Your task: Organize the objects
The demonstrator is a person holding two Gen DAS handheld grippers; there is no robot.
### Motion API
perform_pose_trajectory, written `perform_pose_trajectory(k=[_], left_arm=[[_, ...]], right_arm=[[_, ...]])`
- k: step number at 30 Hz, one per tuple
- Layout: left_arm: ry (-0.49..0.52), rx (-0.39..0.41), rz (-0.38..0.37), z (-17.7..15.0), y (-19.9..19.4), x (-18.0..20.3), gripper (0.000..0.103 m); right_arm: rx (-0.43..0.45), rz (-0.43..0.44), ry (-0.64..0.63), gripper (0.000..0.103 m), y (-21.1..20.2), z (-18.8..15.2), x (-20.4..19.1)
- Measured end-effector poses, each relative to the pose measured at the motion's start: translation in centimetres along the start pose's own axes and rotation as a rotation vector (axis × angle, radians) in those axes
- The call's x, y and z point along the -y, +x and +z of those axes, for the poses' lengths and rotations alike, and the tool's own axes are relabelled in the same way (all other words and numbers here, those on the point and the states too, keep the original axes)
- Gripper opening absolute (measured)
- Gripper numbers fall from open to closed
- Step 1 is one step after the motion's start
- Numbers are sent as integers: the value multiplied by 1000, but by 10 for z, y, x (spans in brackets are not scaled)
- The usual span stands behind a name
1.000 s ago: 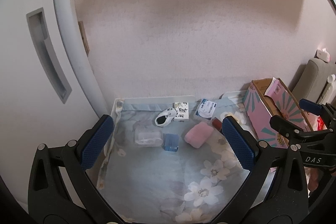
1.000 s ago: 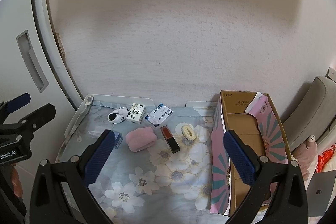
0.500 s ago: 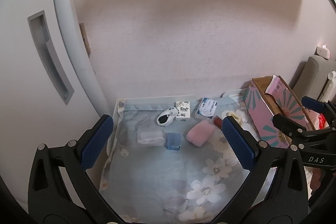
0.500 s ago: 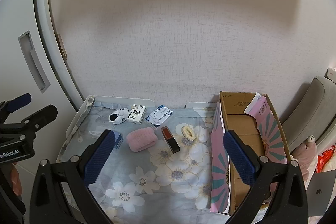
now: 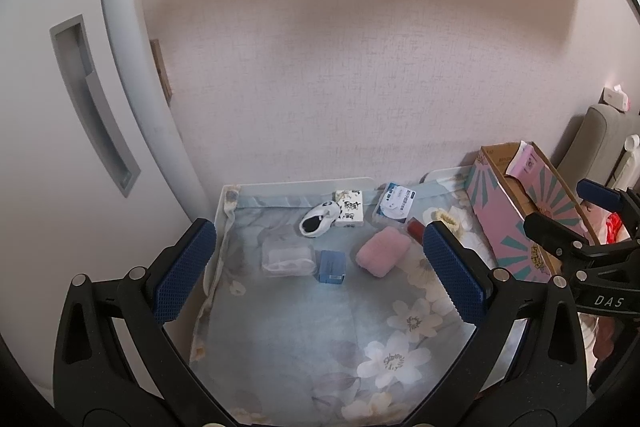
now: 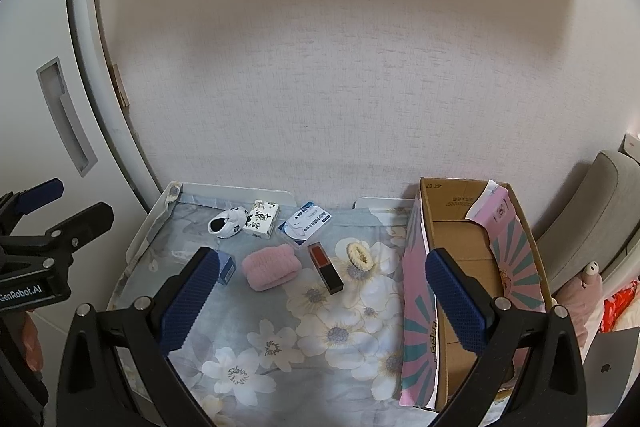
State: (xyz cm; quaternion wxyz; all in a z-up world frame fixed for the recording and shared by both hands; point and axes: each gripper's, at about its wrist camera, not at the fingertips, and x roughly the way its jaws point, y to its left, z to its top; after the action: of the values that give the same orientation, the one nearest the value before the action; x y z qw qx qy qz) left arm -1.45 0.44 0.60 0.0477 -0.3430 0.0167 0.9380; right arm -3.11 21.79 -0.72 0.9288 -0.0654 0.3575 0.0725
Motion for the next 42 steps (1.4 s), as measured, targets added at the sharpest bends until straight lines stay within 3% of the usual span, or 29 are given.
perform_pose_trajectory(k=[27, 35, 42], left_arm=[[15, -55, -31, 4, 26, -9, 103], [197, -135, -31, 7, 99, -16, 103], [282, -310, -101, -1, 204, -11, 100]], right_arm=[[-17, 27, -13, 102, 9, 0, 0], [-61, 9, 5, 103, 22, 0, 6], [-115, -30, 46, 103, 37, -10, 14]])
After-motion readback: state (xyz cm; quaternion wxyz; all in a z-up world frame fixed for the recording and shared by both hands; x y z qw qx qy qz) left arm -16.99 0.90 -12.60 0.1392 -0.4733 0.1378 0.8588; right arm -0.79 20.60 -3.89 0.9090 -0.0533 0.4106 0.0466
